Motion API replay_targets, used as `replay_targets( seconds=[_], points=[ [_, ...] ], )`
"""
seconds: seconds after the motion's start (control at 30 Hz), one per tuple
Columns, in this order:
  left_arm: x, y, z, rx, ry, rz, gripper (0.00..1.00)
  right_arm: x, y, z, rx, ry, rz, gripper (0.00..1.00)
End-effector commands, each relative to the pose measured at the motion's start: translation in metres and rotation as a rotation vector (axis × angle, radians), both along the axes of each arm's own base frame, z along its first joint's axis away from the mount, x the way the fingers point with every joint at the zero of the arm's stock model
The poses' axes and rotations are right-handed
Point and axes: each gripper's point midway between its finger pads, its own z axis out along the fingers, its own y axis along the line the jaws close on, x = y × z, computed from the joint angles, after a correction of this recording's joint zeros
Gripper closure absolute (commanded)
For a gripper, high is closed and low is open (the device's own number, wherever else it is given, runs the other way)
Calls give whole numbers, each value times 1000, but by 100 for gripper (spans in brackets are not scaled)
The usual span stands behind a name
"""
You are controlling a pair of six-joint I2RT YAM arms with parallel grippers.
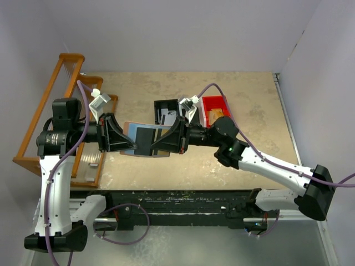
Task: Take the credit cards out of the card holder
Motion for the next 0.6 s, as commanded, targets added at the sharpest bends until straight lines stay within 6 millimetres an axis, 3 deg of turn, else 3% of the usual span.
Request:
replay_targets(
  seconds=[0.0, 0.13, 0.33, 0.5, 0.57],
  points=[
    [-25, 0, 25, -107, -81, -122, 91, -6, -9, 20, 50, -49, -3, 100],
    [-25, 0, 25, -103, -84, -118, 96, -5, -12, 17, 38, -45, -17, 100],
    [-24, 0, 24, -98, -82, -112, 97, -2, -8, 20, 44, -45, -22, 80],
    [-22, -1, 23, -90, -75, -104, 97, 4, 3, 24, 67, -50, -10, 79],
    [-22, -1, 23, -88, -76, -102, 97, 6, 5, 22, 64, -44, -7, 85]
  ],
)
